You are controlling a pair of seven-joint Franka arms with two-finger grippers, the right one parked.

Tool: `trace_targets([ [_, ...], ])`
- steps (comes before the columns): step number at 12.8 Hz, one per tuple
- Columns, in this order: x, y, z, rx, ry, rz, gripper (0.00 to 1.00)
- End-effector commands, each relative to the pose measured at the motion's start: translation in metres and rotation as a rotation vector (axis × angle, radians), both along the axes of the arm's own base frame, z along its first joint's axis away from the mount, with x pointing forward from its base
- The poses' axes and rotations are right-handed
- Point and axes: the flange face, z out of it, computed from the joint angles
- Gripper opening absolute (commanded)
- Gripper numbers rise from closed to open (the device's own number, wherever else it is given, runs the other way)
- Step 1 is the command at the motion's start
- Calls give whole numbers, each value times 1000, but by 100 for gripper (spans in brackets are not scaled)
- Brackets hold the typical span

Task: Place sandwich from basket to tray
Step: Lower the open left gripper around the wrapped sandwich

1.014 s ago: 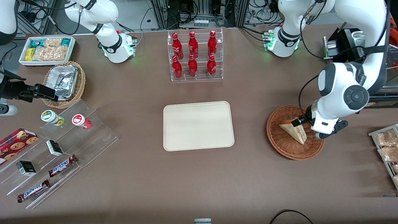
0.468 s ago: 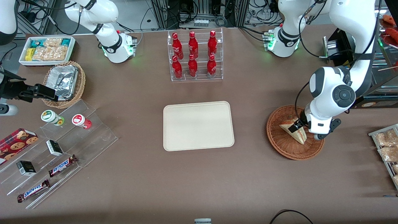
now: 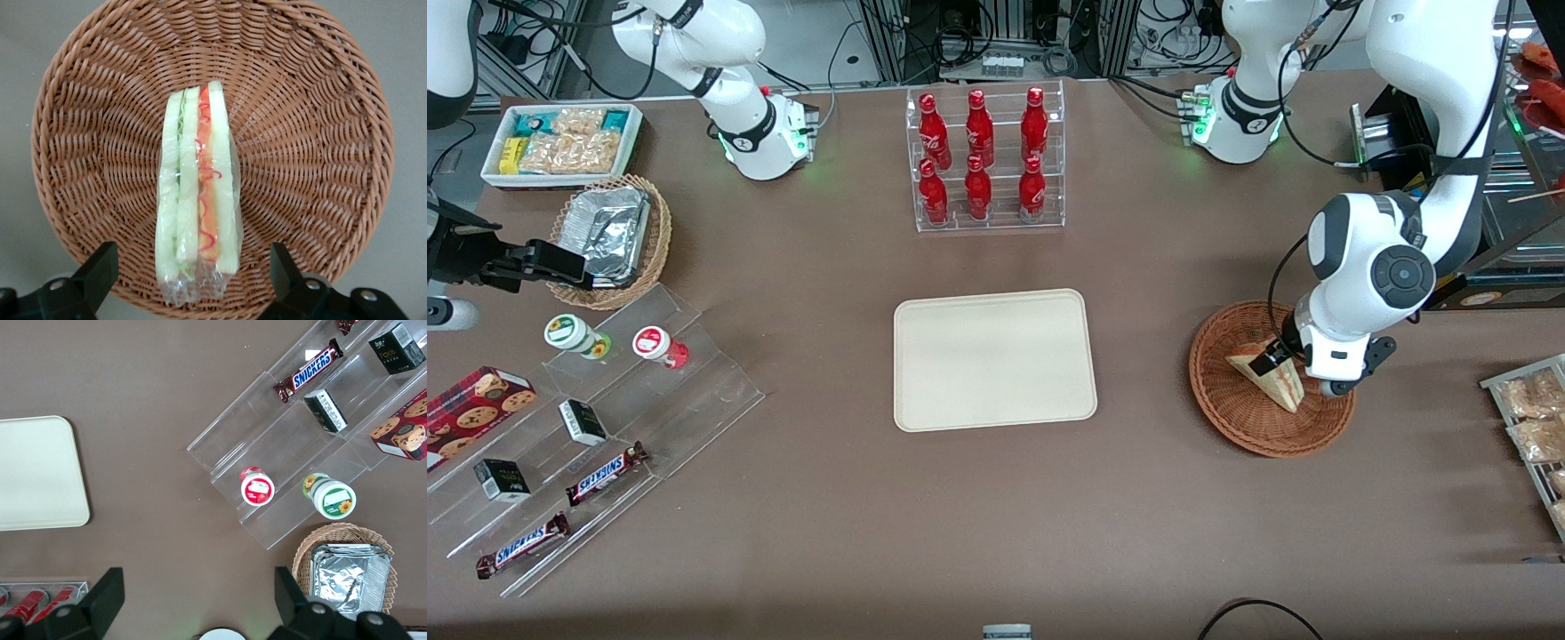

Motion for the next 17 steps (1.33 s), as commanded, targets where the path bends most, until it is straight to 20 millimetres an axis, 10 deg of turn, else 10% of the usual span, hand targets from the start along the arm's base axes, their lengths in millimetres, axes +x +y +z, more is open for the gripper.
trace_targets([
  [1, 2, 1, -12, 6, -15, 14, 100],
  [7, -3, 4, -34, 2, -19, 28, 93],
  [12, -5, 4, -30, -1, -12, 46, 0],
  [17, -1, 3, -1, 4, 18, 45, 0],
])
